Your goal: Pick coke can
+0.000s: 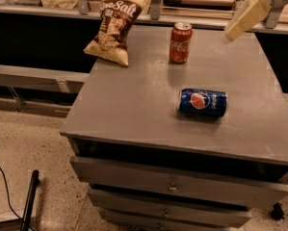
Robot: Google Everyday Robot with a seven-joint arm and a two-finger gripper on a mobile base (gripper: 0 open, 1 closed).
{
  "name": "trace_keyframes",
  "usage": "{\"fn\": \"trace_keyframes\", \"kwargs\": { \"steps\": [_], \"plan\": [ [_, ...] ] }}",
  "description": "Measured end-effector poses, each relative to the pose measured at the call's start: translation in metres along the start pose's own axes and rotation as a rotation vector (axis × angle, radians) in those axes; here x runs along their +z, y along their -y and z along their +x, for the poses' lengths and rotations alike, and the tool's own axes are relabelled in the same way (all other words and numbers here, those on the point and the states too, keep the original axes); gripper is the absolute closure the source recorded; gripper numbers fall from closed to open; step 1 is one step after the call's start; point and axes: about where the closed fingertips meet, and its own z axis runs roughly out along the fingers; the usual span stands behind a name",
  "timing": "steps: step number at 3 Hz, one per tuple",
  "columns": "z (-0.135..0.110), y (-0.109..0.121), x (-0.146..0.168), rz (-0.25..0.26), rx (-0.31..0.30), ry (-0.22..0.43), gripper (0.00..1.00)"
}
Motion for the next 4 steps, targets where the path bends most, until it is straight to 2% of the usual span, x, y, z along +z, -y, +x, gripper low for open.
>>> {"fn": "trace_keyframes", "kwargs": {
  "steps": [1, 2, 3, 4],
  "plan": [
    [0.004, 0.030, 0.051, 0.004, 0.052, 0.114, 0.00],
    [0.022, 0.056, 0.105, 0.026, 0.122, 0.153, 0.00],
    [0.029, 0.059, 0.115, 0.028, 0.135, 0.156, 0.00],
    [0.036, 0.058, 0.119, 0.023, 0.189, 0.182, 0.00]
  ]
}}
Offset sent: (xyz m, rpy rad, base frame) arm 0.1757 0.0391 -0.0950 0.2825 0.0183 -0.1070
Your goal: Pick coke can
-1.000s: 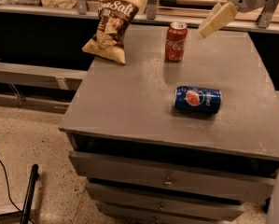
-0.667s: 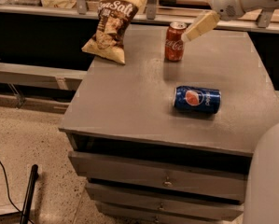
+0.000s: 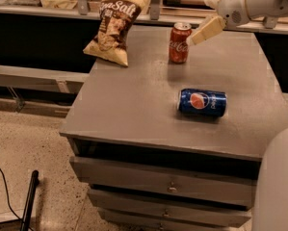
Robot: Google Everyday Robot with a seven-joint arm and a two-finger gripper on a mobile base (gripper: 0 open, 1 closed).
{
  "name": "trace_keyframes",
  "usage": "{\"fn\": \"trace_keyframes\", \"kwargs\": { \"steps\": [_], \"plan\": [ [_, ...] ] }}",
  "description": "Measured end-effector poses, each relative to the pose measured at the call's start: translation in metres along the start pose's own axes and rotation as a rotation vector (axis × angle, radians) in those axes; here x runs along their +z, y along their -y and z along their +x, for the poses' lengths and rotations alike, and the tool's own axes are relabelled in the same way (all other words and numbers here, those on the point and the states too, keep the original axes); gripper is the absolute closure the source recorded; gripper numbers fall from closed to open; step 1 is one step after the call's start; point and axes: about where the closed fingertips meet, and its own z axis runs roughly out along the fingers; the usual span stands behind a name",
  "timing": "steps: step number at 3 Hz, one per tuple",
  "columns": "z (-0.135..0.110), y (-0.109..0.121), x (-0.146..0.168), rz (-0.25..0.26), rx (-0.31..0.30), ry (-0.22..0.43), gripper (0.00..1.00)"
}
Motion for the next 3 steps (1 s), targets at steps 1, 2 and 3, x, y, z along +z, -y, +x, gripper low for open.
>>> {"fn": "trace_keyframes", "kwargs": {
  "steps": [1, 2, 3],
  "plan": [
    [0.009, 0.001, 0.002, 0.024, 0.089, 0.097, 0.00],
    [0.017, -0.004, 0.012, 0.034, 0.148, 0.216, 0.00],
    [0.027, -0.013, 0.026, 0.031, 0.200, 0.263, 0.00]
  ]
}}
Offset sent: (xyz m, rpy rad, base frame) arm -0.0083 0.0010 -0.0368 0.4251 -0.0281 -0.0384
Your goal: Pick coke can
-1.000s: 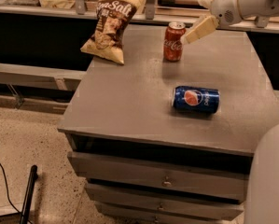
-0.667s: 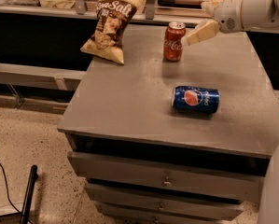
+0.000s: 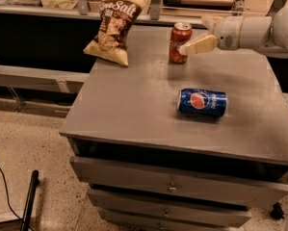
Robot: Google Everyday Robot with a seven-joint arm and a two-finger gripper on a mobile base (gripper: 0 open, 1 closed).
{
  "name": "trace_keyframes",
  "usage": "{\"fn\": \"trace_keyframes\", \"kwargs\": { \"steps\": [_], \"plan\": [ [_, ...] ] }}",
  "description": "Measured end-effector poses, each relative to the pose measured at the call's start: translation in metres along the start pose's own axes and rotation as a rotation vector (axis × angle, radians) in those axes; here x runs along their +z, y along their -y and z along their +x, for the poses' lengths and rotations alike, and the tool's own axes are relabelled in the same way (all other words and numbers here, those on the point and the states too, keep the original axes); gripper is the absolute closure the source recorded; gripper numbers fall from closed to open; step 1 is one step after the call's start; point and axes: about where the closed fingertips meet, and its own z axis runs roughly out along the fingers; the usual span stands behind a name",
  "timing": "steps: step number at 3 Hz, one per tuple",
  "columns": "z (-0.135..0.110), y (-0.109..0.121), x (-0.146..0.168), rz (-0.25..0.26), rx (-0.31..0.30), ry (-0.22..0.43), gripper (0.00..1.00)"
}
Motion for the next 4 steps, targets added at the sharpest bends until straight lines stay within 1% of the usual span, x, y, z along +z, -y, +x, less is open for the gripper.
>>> {"fn": "trace_keyframes", "kwargs": {
  "steps": [1, 3, 4],
  "plan": [
    [0.011, -0.006, 0.011, -0.004, 0.049, 0.038, 0.00],
    [0.016, -0.020, 0.035, -0.037, 0.155, 0.131, 0.01],
    [0.015, -0.021, 0.036, -0.039, 0.147, 0.123, 0.21]
  ]
}}
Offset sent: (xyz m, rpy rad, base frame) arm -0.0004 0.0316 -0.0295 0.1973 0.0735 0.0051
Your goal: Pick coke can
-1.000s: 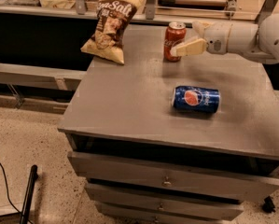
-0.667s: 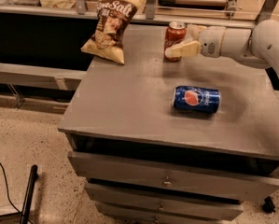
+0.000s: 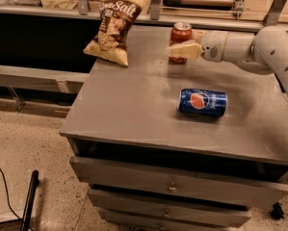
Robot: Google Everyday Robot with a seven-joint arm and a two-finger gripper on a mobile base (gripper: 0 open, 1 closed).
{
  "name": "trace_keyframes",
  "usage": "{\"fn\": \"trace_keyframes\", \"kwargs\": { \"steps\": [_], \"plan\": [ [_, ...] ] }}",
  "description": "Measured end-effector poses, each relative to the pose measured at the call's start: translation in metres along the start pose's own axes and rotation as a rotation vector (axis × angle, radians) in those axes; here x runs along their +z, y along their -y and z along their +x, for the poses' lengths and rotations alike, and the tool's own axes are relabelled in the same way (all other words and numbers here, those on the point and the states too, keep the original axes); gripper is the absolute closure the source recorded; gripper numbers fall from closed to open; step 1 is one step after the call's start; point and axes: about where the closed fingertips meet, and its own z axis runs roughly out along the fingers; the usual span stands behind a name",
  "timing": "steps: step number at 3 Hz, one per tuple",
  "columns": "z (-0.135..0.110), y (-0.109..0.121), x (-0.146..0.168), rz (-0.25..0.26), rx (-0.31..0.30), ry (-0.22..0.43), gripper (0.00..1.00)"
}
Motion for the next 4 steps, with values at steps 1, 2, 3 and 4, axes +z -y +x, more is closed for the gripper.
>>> {"fn": "trace_keyframes", "kwargs": {
  "steps": [1, 2, 3, 4],
  "plan": [
    [0.000, -0.001, 0.003, -0.004, 0.000, -0.001, 0.44],
    [0.000, -0.003, 0.006, -0.009, 0.000, -0.001, 0.67],
    [0.000, -0.004, 0.009, -0.015, 0.001, 0.000, 0.91],
    [-0.023, -0.010, 0.012, -0.040, -0.015, 0.030, 1.00]
  ]
}}
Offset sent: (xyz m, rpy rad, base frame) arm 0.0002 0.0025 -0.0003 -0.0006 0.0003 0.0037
